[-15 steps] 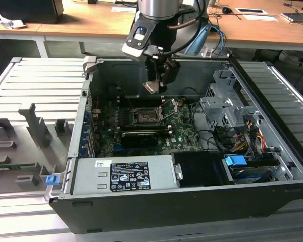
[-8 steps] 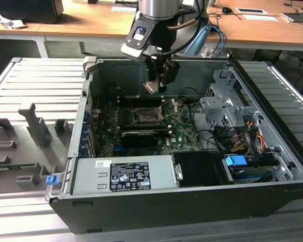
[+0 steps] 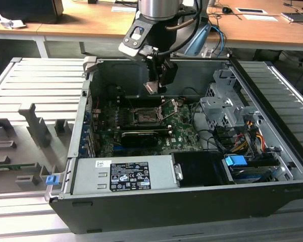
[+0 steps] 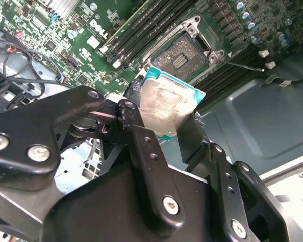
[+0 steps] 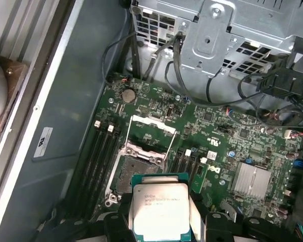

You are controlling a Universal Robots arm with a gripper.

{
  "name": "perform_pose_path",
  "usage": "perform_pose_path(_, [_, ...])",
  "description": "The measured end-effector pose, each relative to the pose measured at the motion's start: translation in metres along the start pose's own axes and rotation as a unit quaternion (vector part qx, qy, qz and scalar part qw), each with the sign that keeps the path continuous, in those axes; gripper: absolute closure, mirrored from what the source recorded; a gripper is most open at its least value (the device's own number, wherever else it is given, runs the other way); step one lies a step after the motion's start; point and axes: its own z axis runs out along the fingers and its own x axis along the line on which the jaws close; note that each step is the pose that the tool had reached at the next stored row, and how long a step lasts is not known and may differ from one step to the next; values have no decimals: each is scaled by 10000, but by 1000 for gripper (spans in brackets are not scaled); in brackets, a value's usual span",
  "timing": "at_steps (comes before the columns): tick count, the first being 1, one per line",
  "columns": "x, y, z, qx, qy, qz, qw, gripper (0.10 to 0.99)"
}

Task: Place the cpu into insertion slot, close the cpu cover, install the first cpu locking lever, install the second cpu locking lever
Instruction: 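Place the cpu into insertion slot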

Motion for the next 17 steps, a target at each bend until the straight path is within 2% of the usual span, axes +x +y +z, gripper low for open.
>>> perform_pose_path(4, [0, -1, 11, -4, -15, 169, 9999, 557])
perform_pose_path(9, [-1, -6, 69, -4, -17, 183, 9998, 557])
perform_pose_path(12, [-2, -7, 79, -7, -45, 432, 9991, 557])
perform_pose_path(17, [-2, -8, 97, -9, -50, 493, 9988, 557])
